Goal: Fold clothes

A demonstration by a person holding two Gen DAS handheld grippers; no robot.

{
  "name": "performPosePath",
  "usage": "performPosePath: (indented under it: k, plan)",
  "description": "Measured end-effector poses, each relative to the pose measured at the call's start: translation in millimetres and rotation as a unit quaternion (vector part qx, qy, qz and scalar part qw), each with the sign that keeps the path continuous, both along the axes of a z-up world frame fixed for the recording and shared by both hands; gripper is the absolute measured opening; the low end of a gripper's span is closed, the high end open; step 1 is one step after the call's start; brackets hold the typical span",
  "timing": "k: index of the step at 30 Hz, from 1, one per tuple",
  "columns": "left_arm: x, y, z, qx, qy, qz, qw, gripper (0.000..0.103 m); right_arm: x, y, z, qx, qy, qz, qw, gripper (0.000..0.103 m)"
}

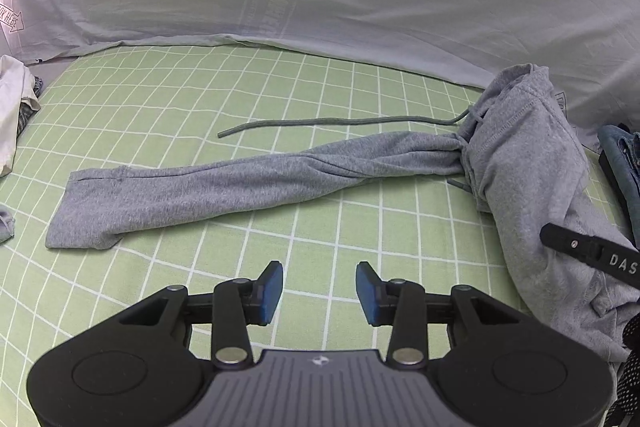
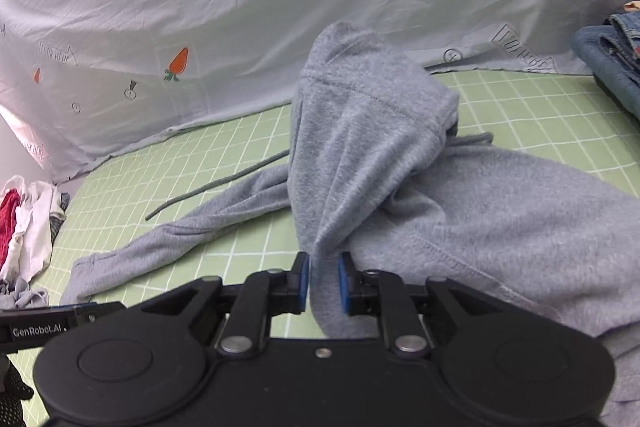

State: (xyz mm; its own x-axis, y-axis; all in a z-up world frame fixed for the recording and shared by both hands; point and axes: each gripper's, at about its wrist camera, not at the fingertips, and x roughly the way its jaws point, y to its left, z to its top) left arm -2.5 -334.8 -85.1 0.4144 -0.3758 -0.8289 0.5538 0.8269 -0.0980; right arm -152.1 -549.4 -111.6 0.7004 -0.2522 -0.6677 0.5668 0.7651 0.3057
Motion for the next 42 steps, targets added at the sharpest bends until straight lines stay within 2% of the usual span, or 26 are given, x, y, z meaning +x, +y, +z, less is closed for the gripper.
performPosePath:
  k: [1,2,7,11,15,21,22,23,25,27,30,32,35,37,39,42]
  plan:
    - [-1,0,0,0.000,0.000,-0.001,1.0000,0.044,-9,-9,6,-0.008,-0.011,-0.022,1.000,0.042]
    - [-2,0,-1,0.000,0.002,-0.002,1.0000,0.044,-18,-17,10,-0.011,-0.020,-0.042,0.999,0.044]
    - [-9,-3,-6,-0.001,0.014,-0.016,0.9998,0.044,-49,-60,10,0.012,-0.033,-0.130,0.991,0.044]
    - [-13,-8,-4,-0.002,0.010,-0.031,0.9995,0.044,-59,-84,4,0.046,-0.051,-0.162,0.984,0.044]
    - [-13,-10,-6,0.001,0.012,-0.033,0.9994,0.045,-39,-96,-1,0.069,-0.071,-0.148,0.984,0.045]
    - [-9,-7,-7,0.005,0.016,-0.023,0.9996,0.045,3,-108,-16,0.126,-0.092,-0.131,0.979,0.054]
    - [-8,-6,-8,0.006,0.016,-0.020,0.9996,0.045,9,-108,-18,0.129,-0.090,-0.129,0.979,0.049]
    - [-6,-6,-8,0.008,0.016,-0.017,0.9997,0.045,14,-107,-19,0.128,-0.087,-0.123,0.980,0.033]
    - [-4,-4,-10,0.013,0.018,-0.010,0.9997,0.045,21,-100,-18,0.115,-0.076,-0.106,0.985,0.008]
    - [-2,-2,-12,0.014,0.022,-0.005,0.9996,0.045,25,-92,-16,0.113,-0.068,-0.097,0.987,0.006]
    - [2,2,-15,0.013,0.027,0.001,0.9995,0.045,34,-62,-7,0.089,-0.064,-0.038,0.993,0.005]
    - [4,4,-14,0.012,0.028,0.006,0.9995,0.045,43,-31,1,0.058,-0.046,0.021,0.997,0.005]
    - [8,8,-11,0.011,0.025,0.017,0.9995,0.045,54,12,-4,0.050,-0.018,0.094,0.994,0.005]
    - [10,11,-9,0.010,0.024,0.024,0.9994,0.045,55,26,-21,0.081,-0.003,0.116,0.990,0.005]
    - [10,13,-6,0.010,0.019,0.027,0.9994,0.045,49,34,-32,0.083,0.020,0.125,0.988,0.006]
    - [6,12,-3,0.010,0.015,0.024,0.9996,0.045,28,27,-23,0.076,0.008,0.117,0.990,0.016]
